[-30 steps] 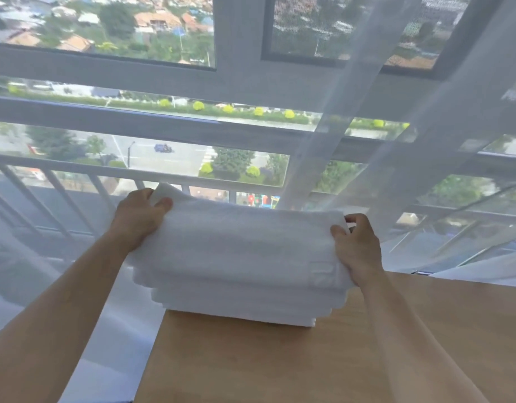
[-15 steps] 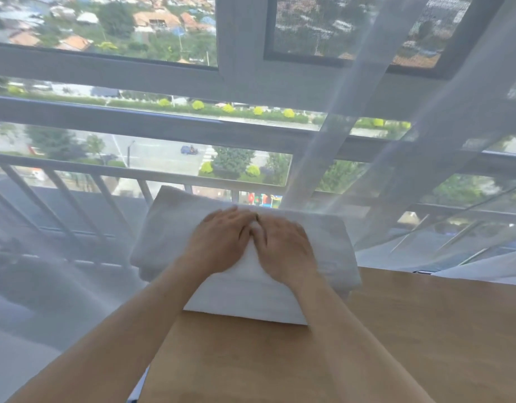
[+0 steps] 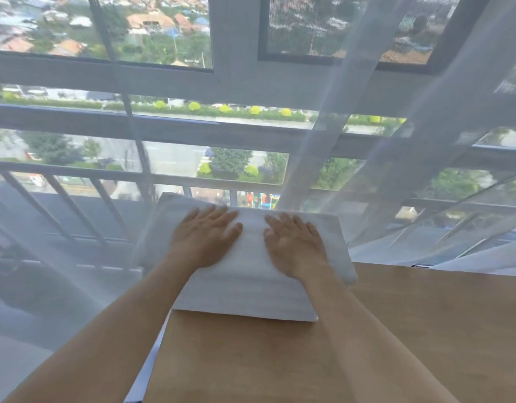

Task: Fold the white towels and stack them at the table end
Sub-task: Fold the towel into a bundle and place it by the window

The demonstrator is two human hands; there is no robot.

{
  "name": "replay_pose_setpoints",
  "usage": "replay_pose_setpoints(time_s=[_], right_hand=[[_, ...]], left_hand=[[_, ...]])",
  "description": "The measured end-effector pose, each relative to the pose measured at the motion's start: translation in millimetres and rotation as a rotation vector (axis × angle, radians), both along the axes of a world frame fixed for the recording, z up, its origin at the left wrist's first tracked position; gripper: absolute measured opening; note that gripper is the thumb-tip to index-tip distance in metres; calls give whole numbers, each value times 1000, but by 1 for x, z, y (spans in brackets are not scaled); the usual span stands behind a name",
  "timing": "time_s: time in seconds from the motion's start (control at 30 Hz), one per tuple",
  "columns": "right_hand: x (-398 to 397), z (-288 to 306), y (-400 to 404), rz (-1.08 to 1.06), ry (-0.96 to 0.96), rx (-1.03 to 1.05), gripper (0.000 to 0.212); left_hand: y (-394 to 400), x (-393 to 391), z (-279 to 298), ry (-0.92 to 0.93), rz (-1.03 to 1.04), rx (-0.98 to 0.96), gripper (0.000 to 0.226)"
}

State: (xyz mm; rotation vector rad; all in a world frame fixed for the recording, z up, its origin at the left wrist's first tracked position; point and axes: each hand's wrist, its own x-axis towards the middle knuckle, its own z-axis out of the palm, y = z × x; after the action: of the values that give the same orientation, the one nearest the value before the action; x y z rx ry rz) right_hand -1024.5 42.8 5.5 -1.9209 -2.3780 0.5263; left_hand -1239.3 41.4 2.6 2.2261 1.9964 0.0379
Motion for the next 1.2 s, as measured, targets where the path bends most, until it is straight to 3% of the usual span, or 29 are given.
replay_pose_setpoints(time_s=[0.13,0.27,0.43,0.53,0.7,0.9,1.07,1.2], right_hand=[[53,-8,7,-183,0,-71,59],[63,-8,1,-227,45,-90,57],[65,6,-8,-215,48,39,53],[73,17,-25,-207,89,81,52],[133,31,-62,-224,94,203,51],[263,28,-139,-394,96,217,55],[395,17,-221,-519,247,129,56],[498,8,-287,-541,223,113,58]], left_hand=[[-1,-56,-5,33,101,-2,82],[0,-51,-2,62,108,49,80],[1,-23,8,43,227,24,73],[0,38,19,-89,99,-58,71],[-35,154,26,-238,-143,-7,69],[-93,284,26,-154,-305,78,63],[-154,419,18,-155,-401,45,61],[-204,531,10,-101,-468,44,62]])
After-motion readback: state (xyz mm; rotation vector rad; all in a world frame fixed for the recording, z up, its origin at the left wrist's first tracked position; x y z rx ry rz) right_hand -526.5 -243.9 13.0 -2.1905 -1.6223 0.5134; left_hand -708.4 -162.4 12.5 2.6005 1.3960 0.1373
